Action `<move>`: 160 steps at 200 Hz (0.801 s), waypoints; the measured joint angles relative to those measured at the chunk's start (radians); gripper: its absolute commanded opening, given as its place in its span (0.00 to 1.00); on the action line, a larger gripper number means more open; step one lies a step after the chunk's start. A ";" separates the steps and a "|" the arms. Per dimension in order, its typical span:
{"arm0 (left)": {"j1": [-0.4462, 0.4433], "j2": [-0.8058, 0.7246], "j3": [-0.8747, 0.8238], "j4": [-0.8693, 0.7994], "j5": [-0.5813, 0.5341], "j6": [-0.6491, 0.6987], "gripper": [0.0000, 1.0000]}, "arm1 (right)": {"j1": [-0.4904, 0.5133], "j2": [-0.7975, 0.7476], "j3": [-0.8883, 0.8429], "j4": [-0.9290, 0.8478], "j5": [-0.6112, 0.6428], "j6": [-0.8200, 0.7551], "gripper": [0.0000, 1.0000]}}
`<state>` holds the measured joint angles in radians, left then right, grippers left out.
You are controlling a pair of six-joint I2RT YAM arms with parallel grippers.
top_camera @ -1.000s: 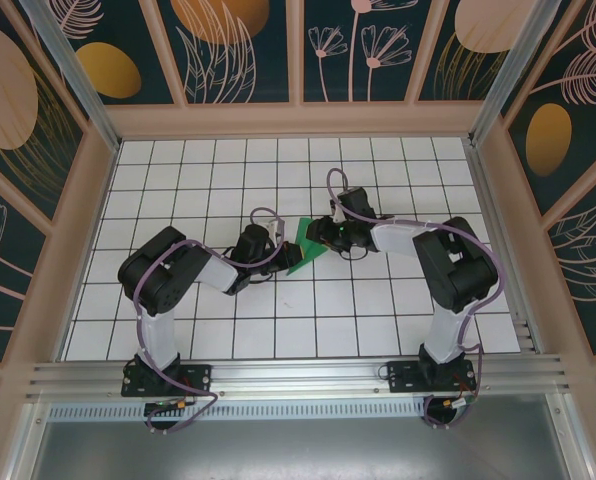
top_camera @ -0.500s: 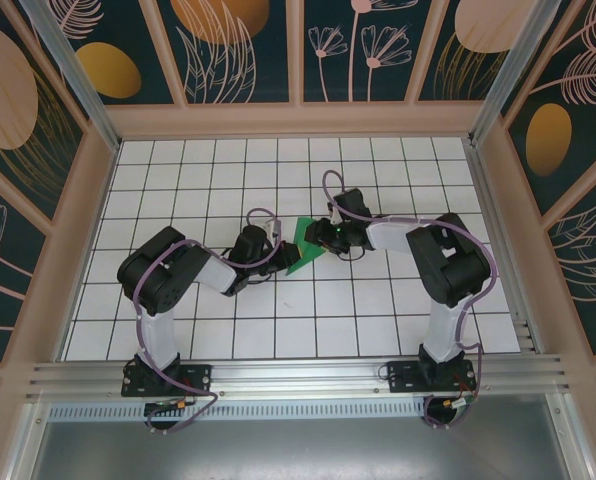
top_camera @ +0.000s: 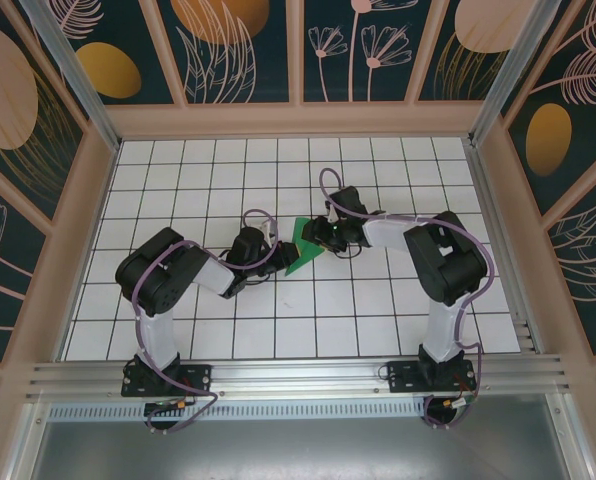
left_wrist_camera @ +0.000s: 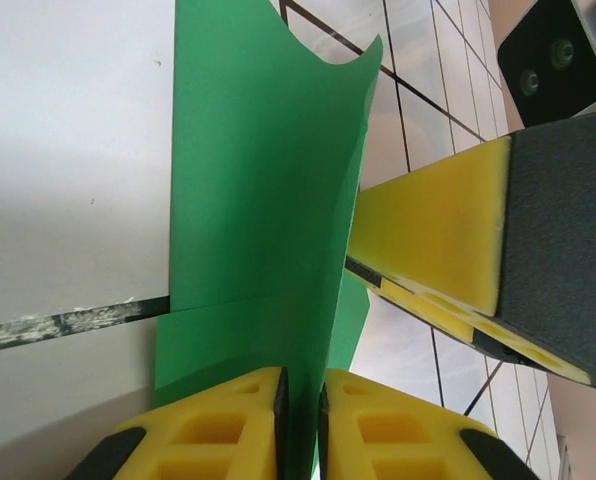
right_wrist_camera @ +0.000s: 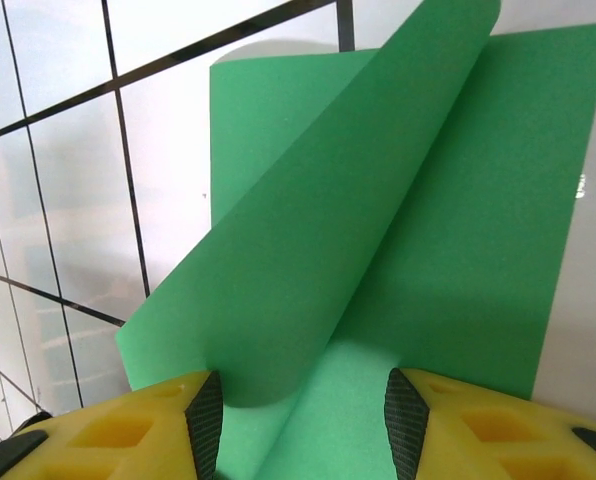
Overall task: Fold a paper plane with a square sheet of paper (pick it up from the middle)
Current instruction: Fourth fold the wing at the center of the table.
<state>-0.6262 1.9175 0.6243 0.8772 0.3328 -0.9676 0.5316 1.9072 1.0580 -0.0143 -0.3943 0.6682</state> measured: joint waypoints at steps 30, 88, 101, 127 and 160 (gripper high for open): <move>0.000 -0.002 0.000 0.005 0.004 0.001 0.26 | 0.007 0.009 0.023 -0.030 0.024 0.003 0.51; 0.002 -0.008 0.012 -0.026 0.011 0.031 0.27 | 0.022 0.018 0.048 -0.058 0.057 0.014 0.52; 0.002 -0.011 0.016 -0.039 0.007 0.040 0.25 | 0.023 0.020 0.048 -0.058 0.061 0.015 0.52; 0.003 -0.011 0.025 -0.062 0.007 0.054 0.22 | 0.026 0.021 0.053 -0.065 0.068 0.018 0.53; 0.005 -0.011 0.032 -0.080 0.007 0.062 0.19 | 0.029 0.024 0.059 -0.071 0.076 0.019 0.53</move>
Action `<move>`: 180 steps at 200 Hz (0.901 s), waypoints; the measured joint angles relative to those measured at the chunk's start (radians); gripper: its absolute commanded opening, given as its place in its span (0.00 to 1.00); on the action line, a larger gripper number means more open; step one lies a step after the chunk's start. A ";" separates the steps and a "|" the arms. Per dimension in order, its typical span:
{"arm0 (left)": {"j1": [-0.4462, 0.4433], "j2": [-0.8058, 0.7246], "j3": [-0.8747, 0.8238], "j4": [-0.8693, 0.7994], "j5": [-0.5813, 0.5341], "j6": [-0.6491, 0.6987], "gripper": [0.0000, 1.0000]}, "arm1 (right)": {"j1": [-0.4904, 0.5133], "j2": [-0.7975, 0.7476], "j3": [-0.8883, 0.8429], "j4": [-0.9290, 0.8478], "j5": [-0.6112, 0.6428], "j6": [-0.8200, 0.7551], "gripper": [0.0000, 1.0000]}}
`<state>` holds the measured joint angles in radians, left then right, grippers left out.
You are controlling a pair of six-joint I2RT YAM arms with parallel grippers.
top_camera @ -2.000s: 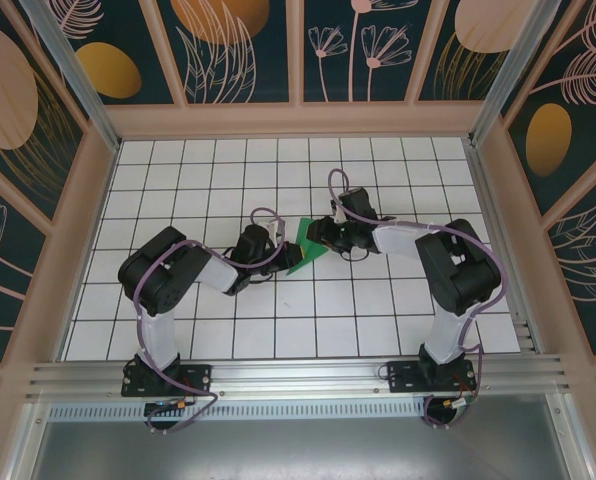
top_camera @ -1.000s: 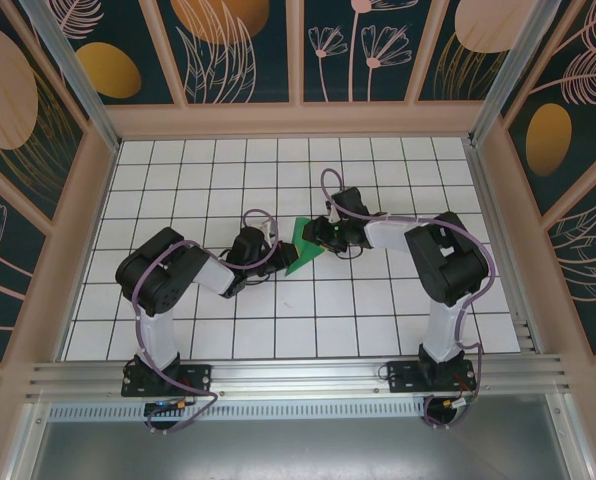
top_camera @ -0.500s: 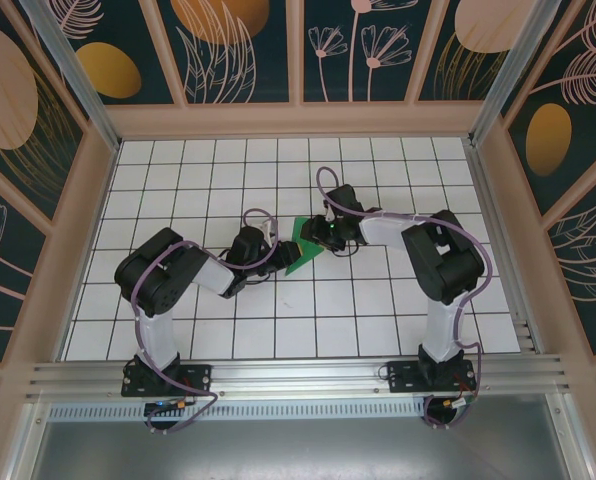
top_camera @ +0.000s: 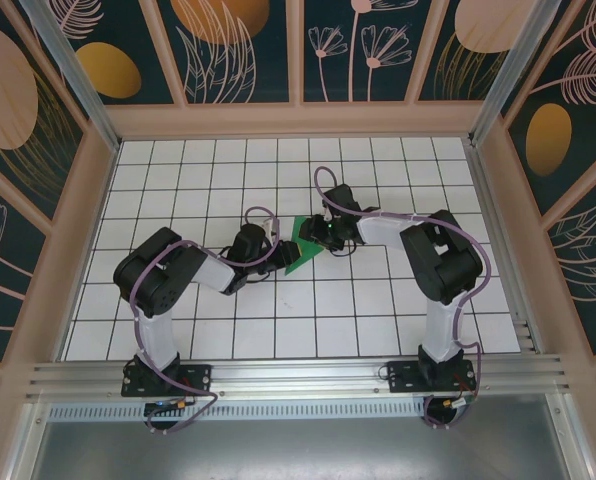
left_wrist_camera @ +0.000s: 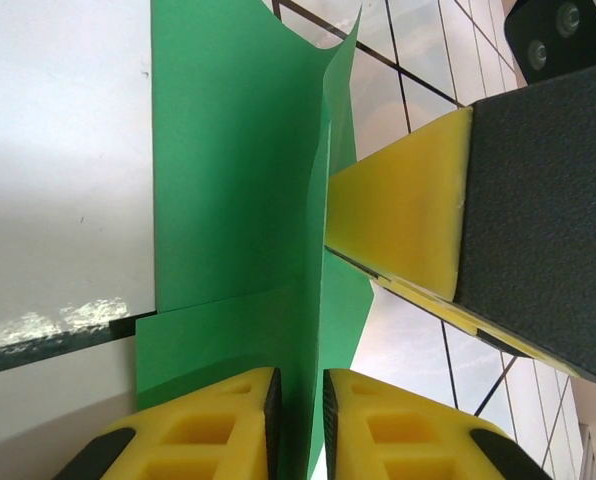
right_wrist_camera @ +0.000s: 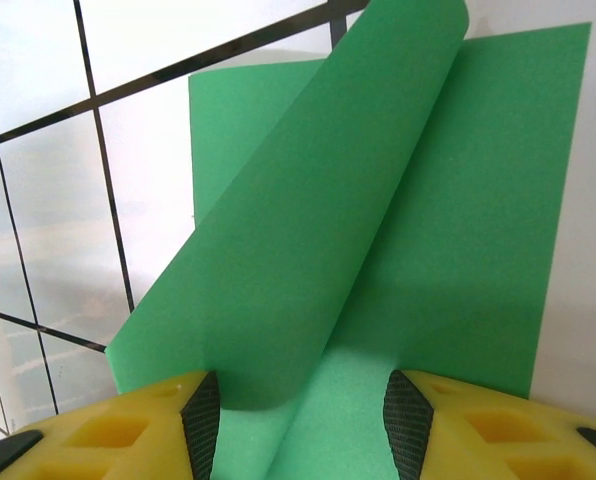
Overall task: Fold a paper plane with a square sheet of paper (pick it up from the middle)
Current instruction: Fourth fold the wing at the center of the table.
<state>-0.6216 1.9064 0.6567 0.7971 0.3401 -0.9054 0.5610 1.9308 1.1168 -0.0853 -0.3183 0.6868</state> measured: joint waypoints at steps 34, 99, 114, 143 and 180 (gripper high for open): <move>0.003 0.000 0.006 -0.017 0.001 0.011 0.20 | 0.005 0.004 0.011 -0.013 0.012 0.001 0.53; 0.021 -0.102 -0.019 -0.124 -0.022 0.047 0.34 | 0.021 0.018 0.047 -0.062 0.060 0.008 0.53; 0.026 -0.143 -0.034 -0.145 -0.031 0.049 0.34 | 0.024 0.020 0.055 -0.073 0.073 0.011 0.54; 0.032 -0.174 -0.045 -0.159 -0.039 0.056 0.35 | 0.032 0.025 0.068 -0.090 0.094 0.024 0.54; 0.033 -0.156 -0.033 -0.174 -0.034 0.068 0.38 | 0.033 0.027 0.073 -0.098 0.097 0.027 0.54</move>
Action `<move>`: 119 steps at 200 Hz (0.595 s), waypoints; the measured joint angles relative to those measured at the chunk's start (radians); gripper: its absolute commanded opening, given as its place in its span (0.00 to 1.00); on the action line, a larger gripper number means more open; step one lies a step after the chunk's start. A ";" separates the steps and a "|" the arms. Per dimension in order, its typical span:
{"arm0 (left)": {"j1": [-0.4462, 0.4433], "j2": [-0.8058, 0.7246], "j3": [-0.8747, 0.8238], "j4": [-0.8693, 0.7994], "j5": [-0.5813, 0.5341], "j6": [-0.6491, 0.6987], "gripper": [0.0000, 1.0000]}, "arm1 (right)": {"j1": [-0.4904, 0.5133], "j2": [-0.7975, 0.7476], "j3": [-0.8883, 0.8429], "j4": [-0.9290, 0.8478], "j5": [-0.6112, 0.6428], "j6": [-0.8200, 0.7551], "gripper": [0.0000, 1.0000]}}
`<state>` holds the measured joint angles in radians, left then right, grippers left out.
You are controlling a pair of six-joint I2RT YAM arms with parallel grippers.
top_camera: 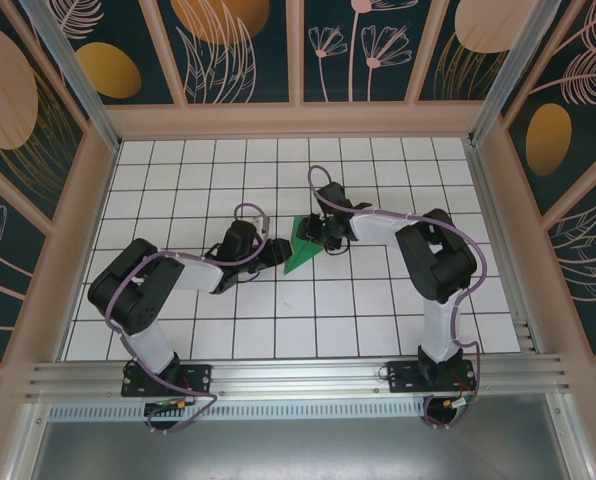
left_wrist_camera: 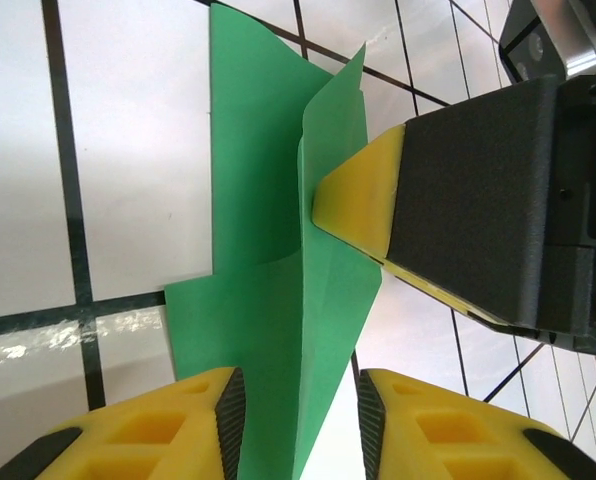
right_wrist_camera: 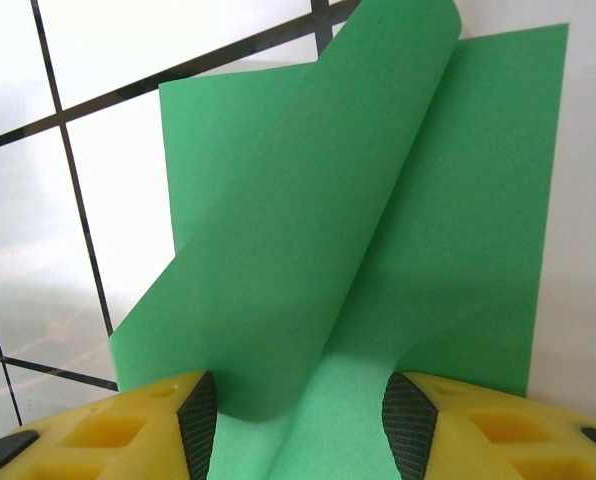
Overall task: Fold a paper plane with a square sheet of paper (pick it up from the middle)
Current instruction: Fourth fold the wing at the center of the table.
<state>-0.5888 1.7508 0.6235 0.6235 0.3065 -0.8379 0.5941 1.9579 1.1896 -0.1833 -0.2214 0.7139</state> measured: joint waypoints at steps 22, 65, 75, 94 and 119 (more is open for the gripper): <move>0.000 0.042 0.032 -0.007 0.003 0.007 0.38 | 0.003 0.000 0.001 -0.001 0.005 0.002 0.54; 0.000 0.101 0.098 -0.037 0.019 0.027 0.37 | 0.003 0.000 0.001 -0.001 0.005 0.002 0.54; 0.001 0.109 0.111 -0.045 0.028 0.031 0.36 | 0.003 0.000 0.001 -0.001 0.005 0.002 0.54; 0.005 0.126 0.134 -0.061 0.044 0.042 0.34 | 0.003 0.002 0.001 0.000 0.004 0.007 0.54; 0.009 0.135 0.152 -0.081 0.060 0.056 0.32 | 0.003 0.002 0.001 0.000 0.005 0.017 0.54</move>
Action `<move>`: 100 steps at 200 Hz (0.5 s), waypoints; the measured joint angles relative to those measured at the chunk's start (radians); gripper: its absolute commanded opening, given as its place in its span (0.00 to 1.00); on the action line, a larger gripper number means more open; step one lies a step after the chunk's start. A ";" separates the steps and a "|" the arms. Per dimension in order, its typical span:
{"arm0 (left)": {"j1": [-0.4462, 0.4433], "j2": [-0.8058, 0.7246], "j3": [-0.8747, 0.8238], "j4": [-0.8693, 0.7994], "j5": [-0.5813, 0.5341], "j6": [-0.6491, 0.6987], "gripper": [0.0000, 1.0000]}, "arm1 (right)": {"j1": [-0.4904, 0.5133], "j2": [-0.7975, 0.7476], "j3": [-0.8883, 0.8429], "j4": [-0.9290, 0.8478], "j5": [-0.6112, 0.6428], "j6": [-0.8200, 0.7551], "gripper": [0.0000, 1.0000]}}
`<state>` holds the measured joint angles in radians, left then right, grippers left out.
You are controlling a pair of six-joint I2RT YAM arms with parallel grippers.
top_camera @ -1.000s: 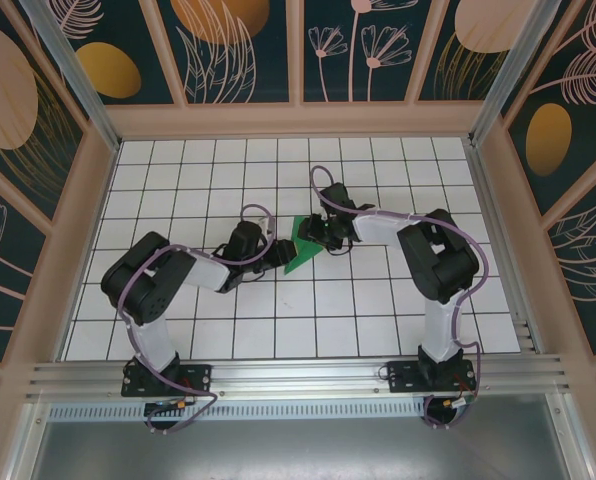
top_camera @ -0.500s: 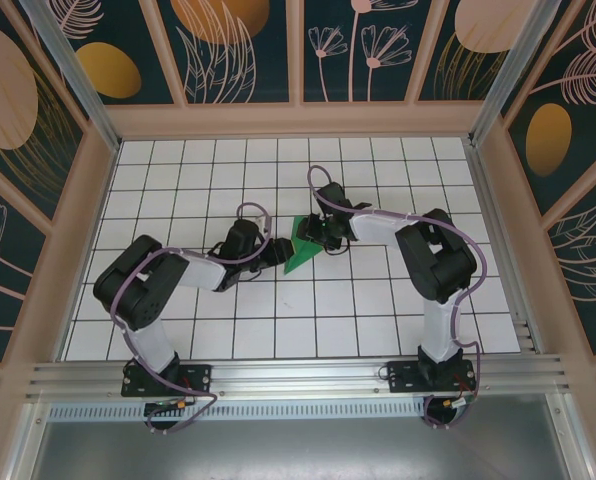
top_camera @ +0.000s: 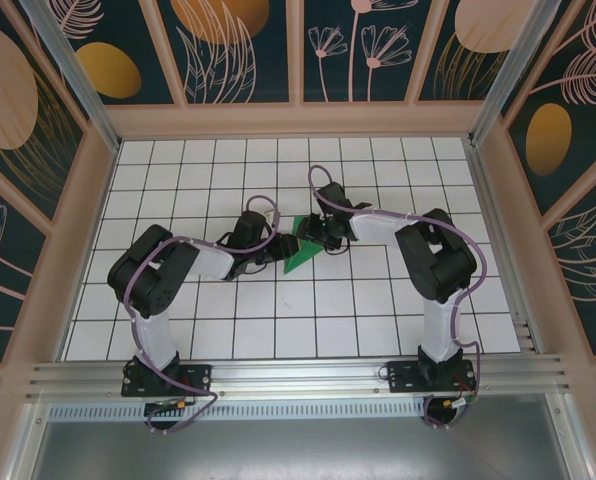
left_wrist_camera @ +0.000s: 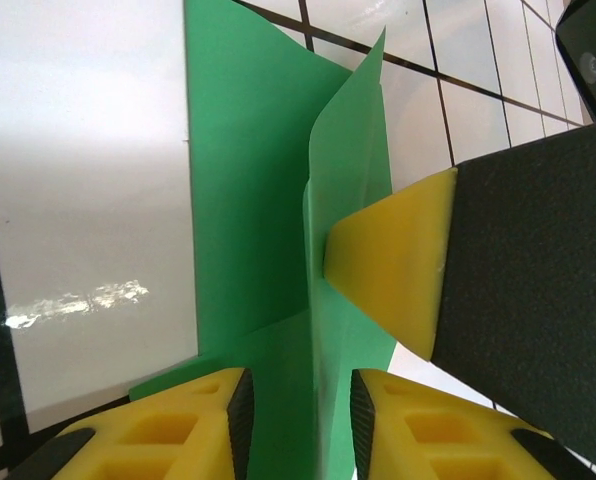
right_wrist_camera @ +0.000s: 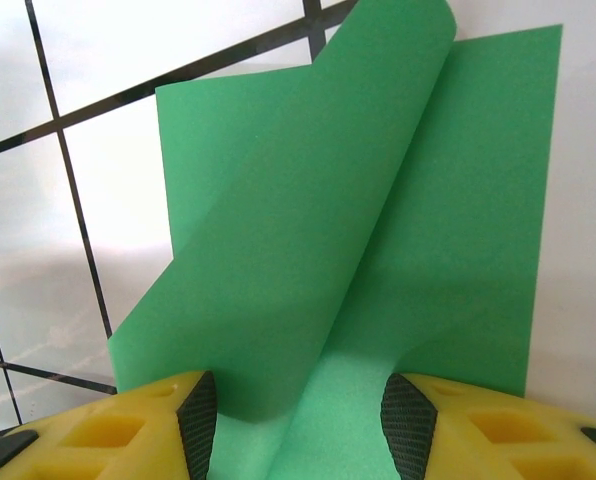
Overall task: Fold a paper plane with a square sheet of paper (pick it up from the middle)
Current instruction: Fourth fold the wing at the center of the table.
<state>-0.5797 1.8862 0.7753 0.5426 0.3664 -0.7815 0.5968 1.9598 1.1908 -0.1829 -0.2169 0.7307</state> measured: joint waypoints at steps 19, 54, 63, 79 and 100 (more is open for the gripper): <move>0.002 0.008 0.014 -0.014 0.012 0.010 0.29 | 0.000 0.000 0.000 0.001 0.000 0.006 0.54; 0.008 0.022 0.031 -0.025 0.031 0.019 0.25 | 0.000 0.000 0.000 0.002 0.000 0.011 0.54; 0.008 0.024 0.032 -0.024 0.035 0.021 0.24 | 0.000 0.000 0.000 0.002 0.000 0.011 0.54; 0.010 0.029 0.037 -0.024 0.044 0.024 0.22 | 0.000 0.000 0.000 0.002 0.000 0.011 0.54; 0.011 0.035 0.040 -0.022 0.053 0.027 0.21 | 0.000 0.000 0.000 0.002 0.000 0.011 0.54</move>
<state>-0.5682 1.9209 0.8150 0.5205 0.4191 -0.7547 0.5968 1.9598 1.1908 -0.1806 -0.2169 0.7422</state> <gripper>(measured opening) 0.216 0.538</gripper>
